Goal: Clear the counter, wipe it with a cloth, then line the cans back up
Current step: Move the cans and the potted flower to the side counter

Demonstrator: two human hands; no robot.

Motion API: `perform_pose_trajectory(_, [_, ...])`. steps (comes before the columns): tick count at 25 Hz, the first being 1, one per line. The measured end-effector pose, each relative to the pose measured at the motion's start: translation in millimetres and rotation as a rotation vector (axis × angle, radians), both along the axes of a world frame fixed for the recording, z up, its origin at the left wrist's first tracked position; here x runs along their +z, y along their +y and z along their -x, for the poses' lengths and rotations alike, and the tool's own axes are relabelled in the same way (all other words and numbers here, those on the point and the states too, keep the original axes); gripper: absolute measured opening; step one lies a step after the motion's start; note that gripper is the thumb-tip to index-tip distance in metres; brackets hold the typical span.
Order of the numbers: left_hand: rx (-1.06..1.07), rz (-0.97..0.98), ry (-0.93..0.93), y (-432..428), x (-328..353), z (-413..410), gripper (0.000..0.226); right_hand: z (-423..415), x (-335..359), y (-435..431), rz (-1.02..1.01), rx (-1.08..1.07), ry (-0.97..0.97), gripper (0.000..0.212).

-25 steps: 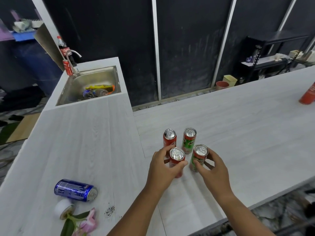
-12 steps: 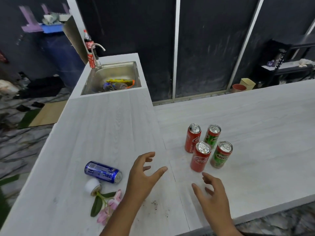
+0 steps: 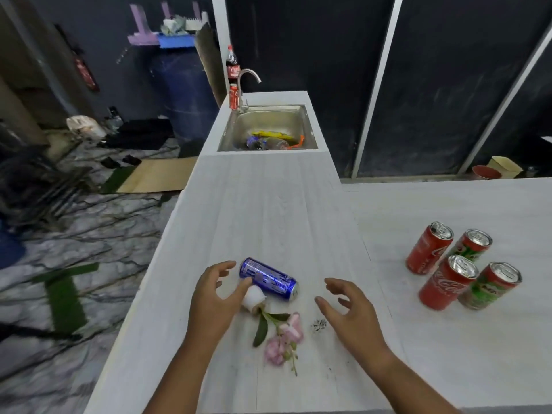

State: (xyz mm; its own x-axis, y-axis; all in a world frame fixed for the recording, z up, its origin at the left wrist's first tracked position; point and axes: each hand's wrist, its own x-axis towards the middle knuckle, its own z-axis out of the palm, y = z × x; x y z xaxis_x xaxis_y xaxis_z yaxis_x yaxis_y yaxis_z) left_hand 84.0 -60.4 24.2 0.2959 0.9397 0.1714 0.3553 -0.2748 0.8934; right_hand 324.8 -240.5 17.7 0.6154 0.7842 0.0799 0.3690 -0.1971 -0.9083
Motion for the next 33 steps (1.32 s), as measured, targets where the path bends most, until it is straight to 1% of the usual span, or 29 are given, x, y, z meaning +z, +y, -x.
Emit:
perform_pose_trajectory(1, [0.018, -0.020, 0.058, 4, -11, 16, 0.042, 6, -1, 11, 0.031, 0.019, -0.003, 0.041])
perform_pose_trajectory(3, [0.022, -0.101, 0.233, 10, -32, 51, 0.041, 18, -3, 36, 0.118, 0.083, -0.020, 0.050])
perform_pose_trajectory(6, [-0.103, -0.312, 0.493, 19, -64, 83, 0.055, 28, -8, 67, 0.254, 0.162, -0.018, 0.072])
perform_pose_trajectory(8, [-0.142, -0.354, 0.566, 21, -75, 90, 0.055, 32, -10, 80, 0.326, 0.182, -0.101, 0.079])
perform_pose_trajectory(10, [-0.145, -0.364, 0.567, 22, -79, 90, 0.054, 35, -10, 86, 0.335, 0.179, -0.172, 0.071])
perform_pose_trajectory(13, [-0.141, -0.375, 0.555, 24, -79, 92, 0.052, 40, -10, 88, 0.237, 0.121, -0.094, 0.057])
perform_pose_trajectory(17, [-0.136, -0.380, 0.578, 20, -78, 90, 0.051, 35, -3, 80, 0.096, -0.008, -0.029, 0.057])
perform_pose_trajectory(21, [-0.108, -0.361, 0.587, 19, -72, 83, 0.049, 29, 9, 64, -0.021, -0.055, 0.057, 0.059])
perform_pose_trajectory(25, [-0.028, -0.291, 0.455, 23, -41, 37, 0.029, 15, 21, 44, -0.128, -0.129, 0.079, 0.058])
perform_pose_trajectory(27, [-0.070, -0.332, 0.417, 16, -24, 4, 0.027, 7, 22, 32, -0.149, -0.172, 0.101, 0.059])
perform_pose_trajectory(29, [-0.157, -0.384, 0.391, 2, -13, -31, 0.026, -2, 24, 16, -0.165, -0.223, 0.123, 0.058])
perform_pose_trajectory(33, [-0.317, -0.452, 0.374, -33, -8, -91, 0.028, -23, 27, -22, -0.194, -0.309, 0.113, 0.054])
